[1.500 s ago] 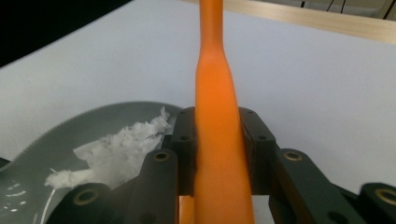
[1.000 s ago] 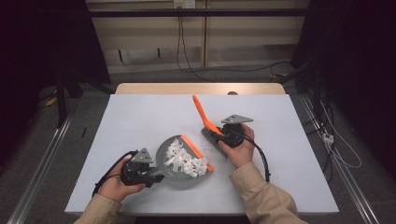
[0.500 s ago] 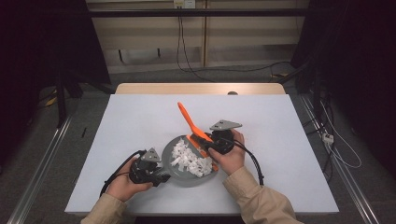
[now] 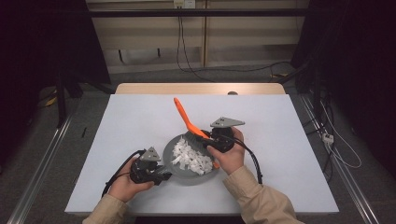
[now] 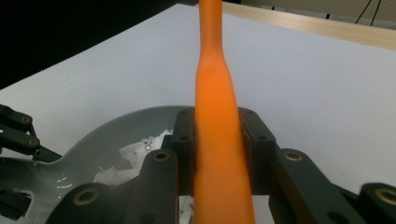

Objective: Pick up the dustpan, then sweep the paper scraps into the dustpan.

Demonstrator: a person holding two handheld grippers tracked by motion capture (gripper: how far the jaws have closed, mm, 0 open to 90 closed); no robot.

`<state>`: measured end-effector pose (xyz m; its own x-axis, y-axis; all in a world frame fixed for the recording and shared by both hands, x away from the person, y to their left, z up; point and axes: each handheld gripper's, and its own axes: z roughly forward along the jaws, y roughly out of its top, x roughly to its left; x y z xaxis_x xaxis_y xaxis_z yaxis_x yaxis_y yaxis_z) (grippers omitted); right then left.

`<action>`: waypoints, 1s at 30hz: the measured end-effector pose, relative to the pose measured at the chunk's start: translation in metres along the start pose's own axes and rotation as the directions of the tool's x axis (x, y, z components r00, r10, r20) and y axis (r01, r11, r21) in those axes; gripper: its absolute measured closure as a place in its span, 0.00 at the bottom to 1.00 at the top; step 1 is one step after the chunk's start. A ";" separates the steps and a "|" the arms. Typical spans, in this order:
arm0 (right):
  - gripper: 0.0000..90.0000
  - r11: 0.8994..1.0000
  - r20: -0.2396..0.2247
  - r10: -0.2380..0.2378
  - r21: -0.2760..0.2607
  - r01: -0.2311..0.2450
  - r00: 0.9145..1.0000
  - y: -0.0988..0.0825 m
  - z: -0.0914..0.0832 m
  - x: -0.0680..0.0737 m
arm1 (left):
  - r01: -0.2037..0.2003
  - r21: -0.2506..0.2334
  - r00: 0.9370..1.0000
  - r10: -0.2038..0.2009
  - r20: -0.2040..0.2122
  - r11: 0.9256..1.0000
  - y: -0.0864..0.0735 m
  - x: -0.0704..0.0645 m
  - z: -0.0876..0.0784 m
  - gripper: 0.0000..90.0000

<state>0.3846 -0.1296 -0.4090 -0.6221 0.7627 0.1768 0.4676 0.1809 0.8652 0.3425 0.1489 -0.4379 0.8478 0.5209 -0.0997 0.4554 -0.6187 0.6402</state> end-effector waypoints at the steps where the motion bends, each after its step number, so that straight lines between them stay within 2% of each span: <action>1: 0.80 1.000 0.003 0.001 -0.007 -0.001 1.000 0.001 -0.002 -0.001 | 0.007 -0.009 1.000 -0.006 0.013 1.000 -0.001 0.001 0.000 0.70; 3: 0.80 1.000 0.006 0.006 -0.023 -0.006 1.000 0.004 -0.006 -0.003 | 0.007 -0.007 1.000 -0.007 -0.003 1.000 -0.001 0.002 -0.002 0.70; 4: 0.80 1.000 0.009 0.010 -0.029 -0.010 1.000 0.005 -0.008 -0.005 | 0.011 -0.011 1.000 -0.011 0.010 1.000 -0.002 0.003 -0.002 0.70; 6: 0.80 0.999 0.022 0.014 -0.037 -0.014 1.000 0.007 -0.011 -0.008 | 0.010 -0.009 1.000 -0.010 -0.008 1.000 -0.003 0.003 -0.003 0.70; 7: 0.80 0.999 0.024 0.021 -0.042 -0.020 0.999 0.007 -0.012 -0.010 | 0.006 -0.009 1.000 -0.006 0.009 1.000 -0.003 0.004 -0.004 0.70; 9: 0.80 0.998 0.037 0.032 -0.050 -0.030 0.999 0.008 -0.015 -0.016 | 0.005 -0.006 1.000 -0.005 -0.005 1.000 -0.004 0.004 -0.007 0.70; 10: 0.80 0.998 0.046 0.031 -0.049 -0.028 0.998 0.007 -0.016 -0.018 | 0.006 -0.010 1.000 -0.006 0.010 1.000 -0.005 0.005 -0.008 0.70; 13: 0.80 0.998 0.065 0.044 -0.047 -0.041 0.997 0.006 -0.017 -0.024 | 0.005 -0.008 1.000 -0.005 0.000 1.000 -0.008 0.007 -0.014 0.70; 14: 0.80 0.998 0.070 0.045 -0.047 -0.042 0.997 0.005 -0.018 -0.026 | 0.008 -0.011 1.000 -0.008 -0.015 1.000 -0.008 0.007 -0.015 0.70; 15: 0.80 0.998 0.074 0.046 -0.047 -0.043 0.996 0.005 -0.018 -0.028 | 0.013 -0.013 1.000 -0.013 0.002 1.000 -0.010 0.009 -0.016 0.70; 19: 0.80 0.999 0.099 0.042 -0.037 -0.039 0.994 0.003 -0.018 -0.031 | 0.011 -0.013 1.000 -0.012 -0.019 1.000 -0.013 0.011 -0.021 0.70; 20: 0.80 0.999 0.101 0.042 -0.035 -0.039 0.994 0.002 -0.018 -0.032 | 0.010 -0.015 1.000 -0.011 0.000 1.000 -0.014 0.012 -0.022 0.70; 26: 0.80 0.999 0.130 0.032 -0.008 -0.031 0.991 -0.004 -0.014 -0.037 | 0.011 -0.007 1.000 -0.011 0.007 1.000 -0.019 0.013 -0.025 0.70; 30: 0.80 0.999 0.130 0.036 0.002 -0.036 0.991 -0.005 -0.012 -0.038 | 0.010 -0.008 1.000 -0.010 0.005 1.000 -0.020 0.013 -0.026 0.70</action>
<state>0.3983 -0.1666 -0.4147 -0.5181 0.8429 0.1451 0.4914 0.1545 0.8571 0.3377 0.1834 -0.4323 0.8446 0.5240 -0.1101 0.4617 -0.6085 0.6454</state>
